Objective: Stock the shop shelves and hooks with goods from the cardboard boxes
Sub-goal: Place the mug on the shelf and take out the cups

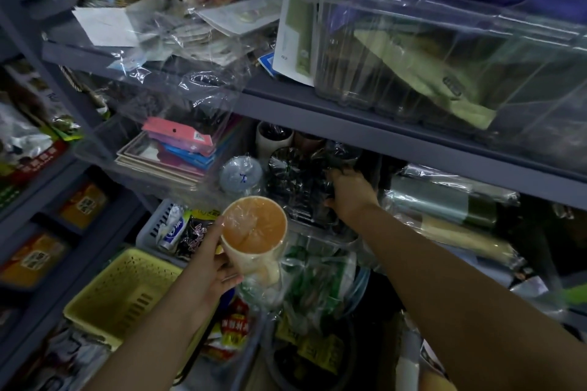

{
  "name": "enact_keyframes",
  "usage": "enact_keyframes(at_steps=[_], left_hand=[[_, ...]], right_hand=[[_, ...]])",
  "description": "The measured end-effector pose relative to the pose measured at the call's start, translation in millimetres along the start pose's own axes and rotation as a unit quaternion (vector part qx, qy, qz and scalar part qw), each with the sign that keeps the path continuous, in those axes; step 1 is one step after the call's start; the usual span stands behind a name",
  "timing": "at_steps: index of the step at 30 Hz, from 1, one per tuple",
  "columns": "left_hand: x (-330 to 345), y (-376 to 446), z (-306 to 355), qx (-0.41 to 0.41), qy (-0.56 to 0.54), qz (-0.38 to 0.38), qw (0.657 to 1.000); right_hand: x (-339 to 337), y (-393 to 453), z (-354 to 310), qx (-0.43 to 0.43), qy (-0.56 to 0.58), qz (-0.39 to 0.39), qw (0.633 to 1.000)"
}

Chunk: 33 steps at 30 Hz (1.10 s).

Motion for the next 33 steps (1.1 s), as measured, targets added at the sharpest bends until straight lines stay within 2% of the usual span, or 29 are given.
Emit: enact_keyframes(at_steps=[3, 5, 7, 9, 11, 13, 17, 23, 28, 30, 33], left_hand=[[3, -8, 1, 0.011, 0.010, -0.001, 1.000], [6, -13, 3, 0.024, 0.003, -0.009, 1.000], [13, -17, 6, 0.045, -0.004, -0.018, 0.999], [22, -22, 10, 0.066, 0.001, -0.020, 0.998], [32, -27, 13, 0.075, 0.002, -0.017, 0.997], [41, -31, 13, 0.087, 0.002, -0.002, 0.996], [52, -39, 8, 0.095, -0.010, 0.010, 0.995], [72, -42, 14, 0.104, -0.002, -0.026, 0.994], [78, -40, 33, 0.073, 0.089, -0.059, 0.992], [72, -36, 39, 0.071, 0.144, -0.041, 0.986], [52, -29, 44, 0.116, 0.191, 0.036, 0.974]], right_hand=[[-3, -12, 1, -0.009, 0.024, 0.015, 1.000], [-10, -26, -2, -0.037, 0.113, 0.060, 0.991], [-23, -45, -10, -0.086, 0.227, 0.094, 0.966], [-38, -67, -19, -0.143, 0.304, 0.071, 0.939], [-53, -88, -28, -0.190, 0.347, -0.004, 0.918], [-65, -102, -34, -0.212, 0.319, -0.065, 0.922], [-69, -117, -44, -0.240, 0.234, -0.100, 0.937], [-73, -117, -48, -0.190, 0.215, -0.032, 0.957], [-86, -105, -43, -0.160, 0.205, 0.030, 0.965], [-88, -103, -38, -0.162, 0.208, 0.034, 0.964], [-81, -92, -29, -0.138, 0.209, 0.026, 0.968]])
Point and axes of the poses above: each hand's wrist, its own y-axis towards the middle knuckle, its own x-axis out of the palm, z = x × y, the point moved 1 cm from there along y, towards the middle knuckle, and after that the axes turned 8 degrees about -z, right-handed, at the moved point
